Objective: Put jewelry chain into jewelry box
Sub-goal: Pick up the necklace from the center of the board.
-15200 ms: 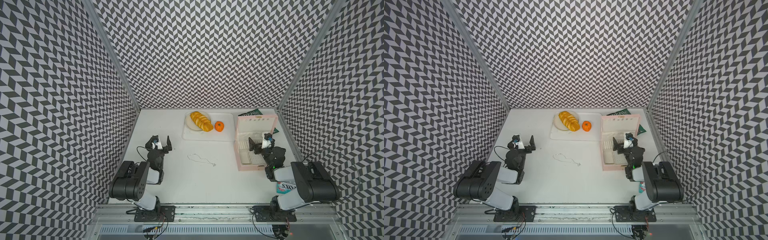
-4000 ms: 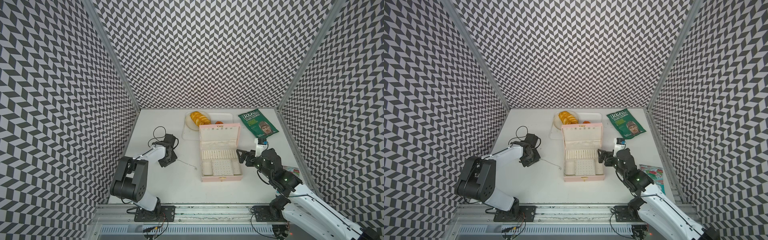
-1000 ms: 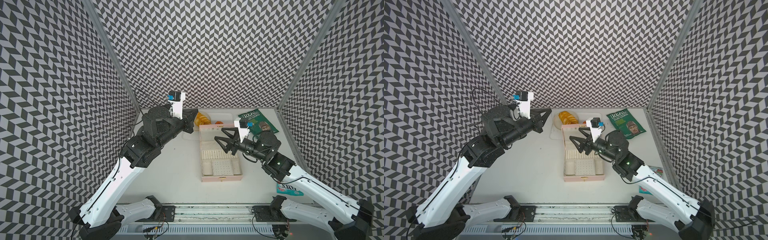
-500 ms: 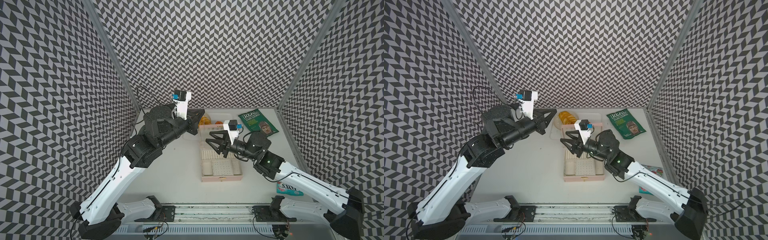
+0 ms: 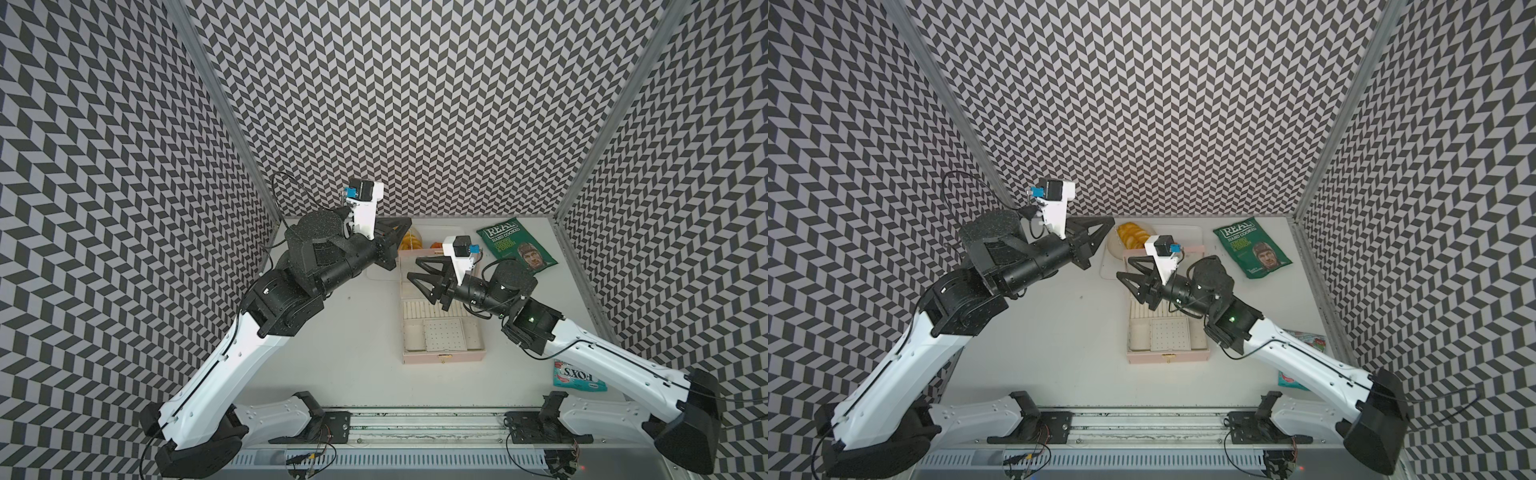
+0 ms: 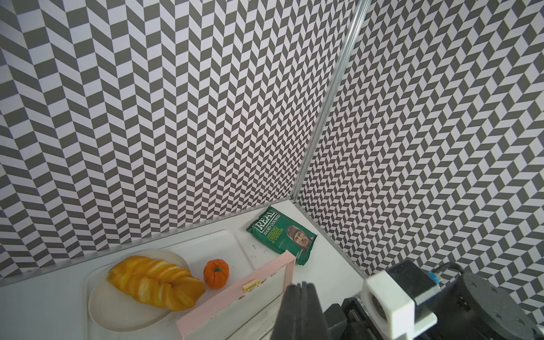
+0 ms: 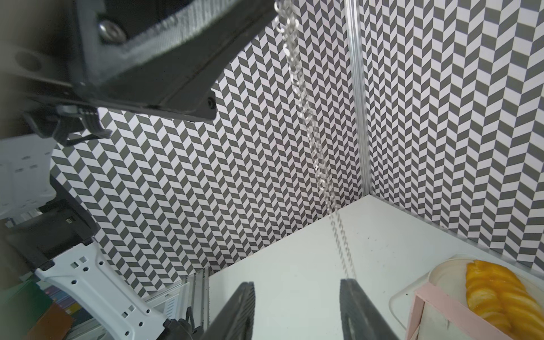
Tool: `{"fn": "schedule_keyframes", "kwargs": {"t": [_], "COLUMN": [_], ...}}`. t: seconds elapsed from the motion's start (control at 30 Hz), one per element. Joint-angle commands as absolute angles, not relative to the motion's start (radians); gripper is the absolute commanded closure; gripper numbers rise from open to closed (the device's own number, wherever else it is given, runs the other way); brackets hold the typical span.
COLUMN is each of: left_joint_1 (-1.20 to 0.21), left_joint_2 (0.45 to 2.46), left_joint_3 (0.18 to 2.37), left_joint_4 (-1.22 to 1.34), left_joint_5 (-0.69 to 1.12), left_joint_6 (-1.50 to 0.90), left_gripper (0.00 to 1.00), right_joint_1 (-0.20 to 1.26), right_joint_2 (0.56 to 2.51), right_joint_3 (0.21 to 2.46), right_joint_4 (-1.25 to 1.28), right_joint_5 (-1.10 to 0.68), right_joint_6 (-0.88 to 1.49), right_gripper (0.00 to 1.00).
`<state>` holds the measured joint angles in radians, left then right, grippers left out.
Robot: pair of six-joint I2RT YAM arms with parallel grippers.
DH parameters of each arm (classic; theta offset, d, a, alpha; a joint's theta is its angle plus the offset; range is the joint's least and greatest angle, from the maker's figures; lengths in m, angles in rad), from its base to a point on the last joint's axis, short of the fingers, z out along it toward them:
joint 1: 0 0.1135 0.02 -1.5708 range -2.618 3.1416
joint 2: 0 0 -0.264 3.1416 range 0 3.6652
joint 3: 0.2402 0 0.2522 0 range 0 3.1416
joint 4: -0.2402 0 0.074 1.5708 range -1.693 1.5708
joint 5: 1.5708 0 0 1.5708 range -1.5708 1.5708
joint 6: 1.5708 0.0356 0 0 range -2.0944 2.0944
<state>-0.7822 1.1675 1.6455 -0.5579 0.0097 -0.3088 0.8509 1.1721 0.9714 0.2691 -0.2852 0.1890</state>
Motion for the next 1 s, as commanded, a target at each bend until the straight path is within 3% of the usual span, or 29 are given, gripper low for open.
{"fn": "schedule_keyframes", "kwargs": {"t": [0.0, 0.07, 0.13, 0.23, 0.8, 0.97], "left_joint_1": [-0.790, -0.791, -0.791, -0.792, -0.794, -0.795], "left_joint_2": [1.173, 1.175, 1.176, 1.178, 1.178, 1.171], "left_joint_3": [1.691, 1.696, 1.699, 1.700, 1.705, 1.696], "left_joint_4": [-0.548, -0.550, -0.549, -0.546, -0.540, -0.538], "left_joint_5": [0.023, 0.024, 0.024, 0.028, 0.032, 0.018], "left_joint_6": [-0.307, -0.304, -0.304, -0.306, -0.305, -0.304], "left_gripper": [1.00, 1.00, 1.00, 1.00, 1.00, 1.00], "right_joint_1": [0.859, 0.859, 0.858, 0.859, 0.859, 0.859], "right_joint_2": [1.178, 1.175, 1.167, 1.163, 1.179, 1.168], "right_joint_3": [0.984, 0.977, 0.966, 0.953, 0.956, 0.956], "right_joint_4": [0.320, 0.313, 0.315, 0.325, 0.338, 0.330], "right_joint_5": [-0.247, -0.238, -0.238, -0.243, -0.263, -0.257], "right_joint_6": [0.185, 0.184, 0.185, 0.187, 0.194, 0.193], "right_gripper": [0.55, 0.67, 0.72, 0.92, 0.93, 1.00]}}
